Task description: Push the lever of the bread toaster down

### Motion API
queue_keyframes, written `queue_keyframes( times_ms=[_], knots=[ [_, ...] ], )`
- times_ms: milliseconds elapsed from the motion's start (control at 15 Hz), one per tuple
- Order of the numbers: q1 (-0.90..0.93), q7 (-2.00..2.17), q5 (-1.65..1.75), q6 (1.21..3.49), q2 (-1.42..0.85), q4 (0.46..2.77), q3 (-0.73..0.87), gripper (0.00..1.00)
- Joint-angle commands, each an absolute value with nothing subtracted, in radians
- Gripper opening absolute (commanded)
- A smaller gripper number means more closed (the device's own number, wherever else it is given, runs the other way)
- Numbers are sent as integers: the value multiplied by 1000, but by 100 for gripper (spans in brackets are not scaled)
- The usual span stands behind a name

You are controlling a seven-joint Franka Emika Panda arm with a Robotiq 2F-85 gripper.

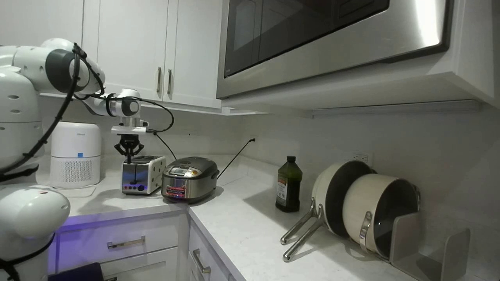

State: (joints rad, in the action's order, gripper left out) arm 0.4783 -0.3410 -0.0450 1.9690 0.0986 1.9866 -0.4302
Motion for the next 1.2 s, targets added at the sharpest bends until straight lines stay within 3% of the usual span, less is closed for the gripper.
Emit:
queue_keyframes(
  times_ms=[0,67,267,800,1133],
  knots=[
    [464,-248,-9,1747,84,1866,-440,3],
    [462,-230,-13,1708,84,1846,-439,27],
    [455,-198,-28,1620,105,1806,-435,37],
    [425,-141,-73,1540,192,1798,-409,98],
    [396,-57,-127,1602,240,1830,-384,100]
  ],
)
